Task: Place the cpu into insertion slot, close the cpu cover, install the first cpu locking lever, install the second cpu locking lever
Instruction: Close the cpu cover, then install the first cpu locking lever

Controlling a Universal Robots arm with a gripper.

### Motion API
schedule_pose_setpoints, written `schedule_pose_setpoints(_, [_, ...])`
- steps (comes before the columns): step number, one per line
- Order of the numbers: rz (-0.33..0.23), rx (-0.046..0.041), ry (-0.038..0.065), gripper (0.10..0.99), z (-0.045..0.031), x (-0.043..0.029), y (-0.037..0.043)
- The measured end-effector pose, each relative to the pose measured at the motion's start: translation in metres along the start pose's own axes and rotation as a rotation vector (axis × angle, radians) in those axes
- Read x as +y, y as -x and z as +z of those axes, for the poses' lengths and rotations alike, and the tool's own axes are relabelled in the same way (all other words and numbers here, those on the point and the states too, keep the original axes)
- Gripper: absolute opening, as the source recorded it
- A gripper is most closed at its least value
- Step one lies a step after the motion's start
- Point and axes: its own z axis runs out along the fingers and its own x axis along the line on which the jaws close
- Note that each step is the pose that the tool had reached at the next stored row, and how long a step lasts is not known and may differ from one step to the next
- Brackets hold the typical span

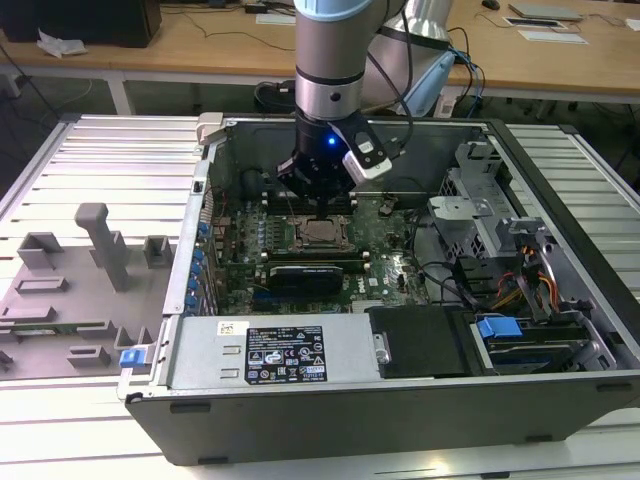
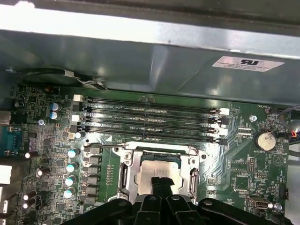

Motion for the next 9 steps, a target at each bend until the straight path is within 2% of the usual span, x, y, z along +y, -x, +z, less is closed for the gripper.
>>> schedule_pose_setpoints(9, [0.000, 0.0000, 0.000, 0.106, -0.0003, 0.0000, 0.0000])
